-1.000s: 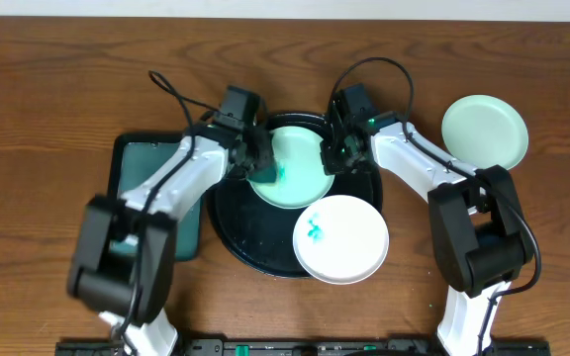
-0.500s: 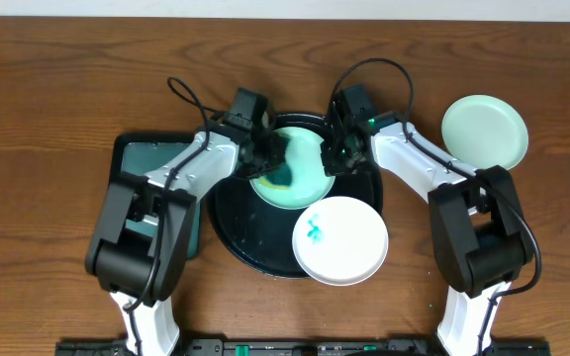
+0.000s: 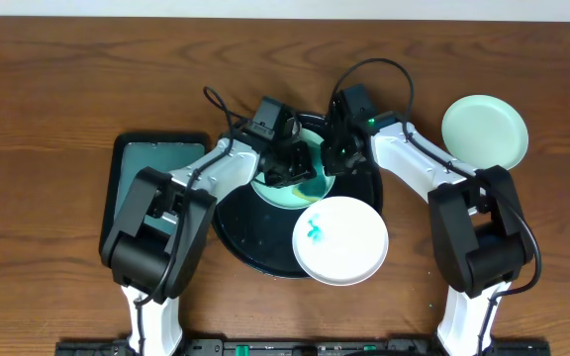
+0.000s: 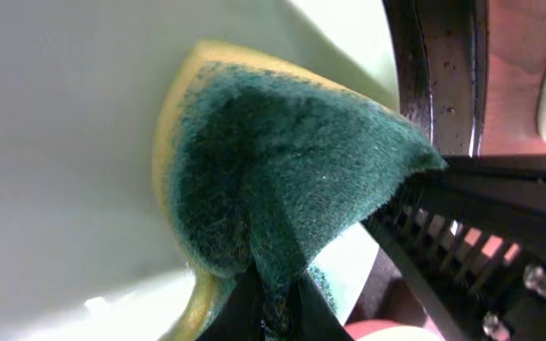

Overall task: Clean dirty plates on tray and stack at the side
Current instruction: 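Scrub the pale green plate on the tray with the held sponge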

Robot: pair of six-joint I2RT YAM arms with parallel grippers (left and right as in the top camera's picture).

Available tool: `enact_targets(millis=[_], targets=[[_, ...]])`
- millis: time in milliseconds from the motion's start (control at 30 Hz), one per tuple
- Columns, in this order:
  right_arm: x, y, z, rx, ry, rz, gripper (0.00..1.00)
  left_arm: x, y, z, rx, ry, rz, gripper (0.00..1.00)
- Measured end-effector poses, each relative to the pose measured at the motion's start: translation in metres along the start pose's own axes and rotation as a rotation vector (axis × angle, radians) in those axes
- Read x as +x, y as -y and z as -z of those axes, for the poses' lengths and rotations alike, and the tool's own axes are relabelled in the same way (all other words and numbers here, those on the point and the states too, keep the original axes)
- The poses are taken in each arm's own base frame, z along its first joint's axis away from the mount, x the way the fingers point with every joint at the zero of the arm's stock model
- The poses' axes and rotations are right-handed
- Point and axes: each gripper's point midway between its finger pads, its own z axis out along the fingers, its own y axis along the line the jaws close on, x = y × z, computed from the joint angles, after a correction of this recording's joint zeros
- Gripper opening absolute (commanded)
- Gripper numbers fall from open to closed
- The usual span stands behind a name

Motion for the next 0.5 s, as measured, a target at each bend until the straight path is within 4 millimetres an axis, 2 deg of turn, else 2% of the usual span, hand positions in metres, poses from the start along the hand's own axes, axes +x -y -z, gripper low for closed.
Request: enact_targets(millis=[267,500], targets=[[0.002,0.001,0.000,0.003,-0.009,-0.020,0.02,-0.035,-0.005,-0.001,-0.104,0.212,-0.048,0.07],[0.003,-0.001,0.001,-0.001,-0.016,-0.021,0.01,-0.044,-0.022,0.010,-0.290,0.309,-0.126,0.07]])
